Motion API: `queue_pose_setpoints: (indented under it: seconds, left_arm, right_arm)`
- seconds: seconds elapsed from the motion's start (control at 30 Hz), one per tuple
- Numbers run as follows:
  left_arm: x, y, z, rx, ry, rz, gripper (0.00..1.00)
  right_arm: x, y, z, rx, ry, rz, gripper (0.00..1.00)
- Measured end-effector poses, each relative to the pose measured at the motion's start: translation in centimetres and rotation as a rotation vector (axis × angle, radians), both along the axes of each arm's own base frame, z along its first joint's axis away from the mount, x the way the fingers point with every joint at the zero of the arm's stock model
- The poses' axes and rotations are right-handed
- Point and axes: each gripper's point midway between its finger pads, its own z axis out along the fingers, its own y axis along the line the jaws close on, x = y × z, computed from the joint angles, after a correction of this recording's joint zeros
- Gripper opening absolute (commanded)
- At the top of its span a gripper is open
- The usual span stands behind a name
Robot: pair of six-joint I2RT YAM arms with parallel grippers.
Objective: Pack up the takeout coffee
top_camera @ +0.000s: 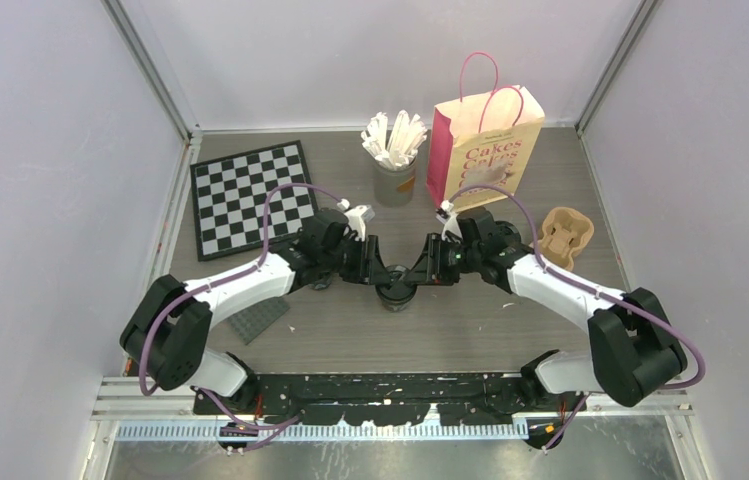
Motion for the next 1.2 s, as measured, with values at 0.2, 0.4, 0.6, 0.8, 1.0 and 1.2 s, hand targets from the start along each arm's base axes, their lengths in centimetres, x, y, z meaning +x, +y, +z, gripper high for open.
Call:
queue_pose_setpoints:
  seconds: [0.2,0.4,0.6,0.8,1.0,1.2]
  left_arm:
    - [0.1,-0.2,-0.1,-0.004,0.001,-0.004,0.42]
    - [0.1,-0.3,0.0,-0.006,-0.001,-0.006,0.42]
    - [0.1,-0.3,0.0,-0.006,-0.003,-0.007,0.42]
    - [0.1,-0.4,-0.1,-0.017,-0.007,-0.004,0.41]
    - [0.2,-0.6,0.0,-0.035,-0.01,0.008,0.38]
    - [0.1,-0.8,0.2,-0.047,-0.018,-0.009,0.38]
  right_arm:
    - [0.1,-0.1,-0.3,0.055,0.0,-0.008,0.29]
    - [0.0,0.0,-0.4,0.11,-0.013,-0.024,0.27]
    - [0.1,0.1,-0.5,0.133,-0.018,-0.034,0.23]
    - [0.2,-0.2,-0.8,0.17,-0.03,-0.063,0.21]
    - [0.1,-0.3,-0.7,0.22,-0.037,-0.1,0.24]
    - [0.0,-0.8,0.1,0.186,-0.031,-0.114,0.41]
